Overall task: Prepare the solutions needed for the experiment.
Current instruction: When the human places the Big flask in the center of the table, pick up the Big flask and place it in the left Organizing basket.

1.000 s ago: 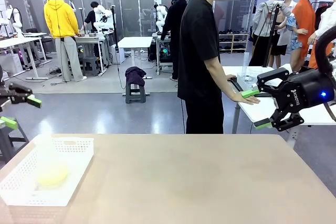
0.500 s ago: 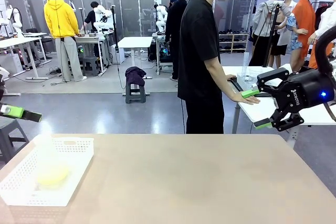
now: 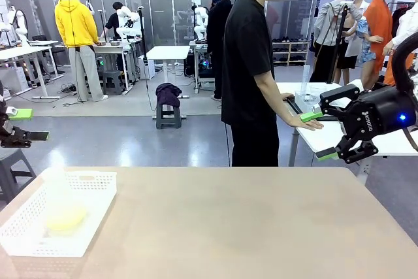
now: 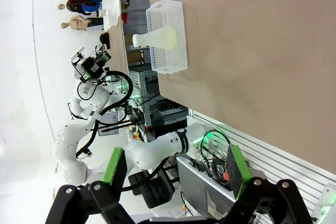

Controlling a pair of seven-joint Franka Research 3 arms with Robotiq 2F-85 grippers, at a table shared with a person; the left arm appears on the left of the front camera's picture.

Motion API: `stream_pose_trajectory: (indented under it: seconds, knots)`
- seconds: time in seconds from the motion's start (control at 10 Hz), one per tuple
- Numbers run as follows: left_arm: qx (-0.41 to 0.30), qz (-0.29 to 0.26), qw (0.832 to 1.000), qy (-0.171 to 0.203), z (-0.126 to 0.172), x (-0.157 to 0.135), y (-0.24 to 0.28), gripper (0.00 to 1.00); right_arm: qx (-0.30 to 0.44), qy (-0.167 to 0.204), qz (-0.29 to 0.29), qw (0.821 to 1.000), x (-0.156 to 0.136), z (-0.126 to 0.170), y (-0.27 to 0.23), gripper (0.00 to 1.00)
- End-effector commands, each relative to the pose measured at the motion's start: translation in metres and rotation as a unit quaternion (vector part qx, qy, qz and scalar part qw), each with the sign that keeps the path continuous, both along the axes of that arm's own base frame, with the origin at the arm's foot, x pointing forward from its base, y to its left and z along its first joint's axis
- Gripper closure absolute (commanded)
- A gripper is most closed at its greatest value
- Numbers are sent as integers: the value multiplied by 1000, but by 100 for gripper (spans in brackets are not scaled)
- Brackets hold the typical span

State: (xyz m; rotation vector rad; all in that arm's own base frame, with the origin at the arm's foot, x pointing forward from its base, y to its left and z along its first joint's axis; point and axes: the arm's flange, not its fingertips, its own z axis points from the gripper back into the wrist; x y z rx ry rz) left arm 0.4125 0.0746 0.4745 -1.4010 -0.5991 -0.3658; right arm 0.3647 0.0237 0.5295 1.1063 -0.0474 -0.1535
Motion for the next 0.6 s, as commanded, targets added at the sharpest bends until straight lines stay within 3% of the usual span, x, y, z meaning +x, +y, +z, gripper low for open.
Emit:
stream_pose_trajectory:
  seconds: [0.0, 0.5]
  knots:
    - [-1, -8, 1000, -10, 0, 1, -2, 7, 6, -4, 0, 1000, -1, 1, 0, 4]
    - [-1, -8, 1000, -10, 0, 1, -2, 7, 6, -4, 0, 1000, -1, 1, 0, 4]
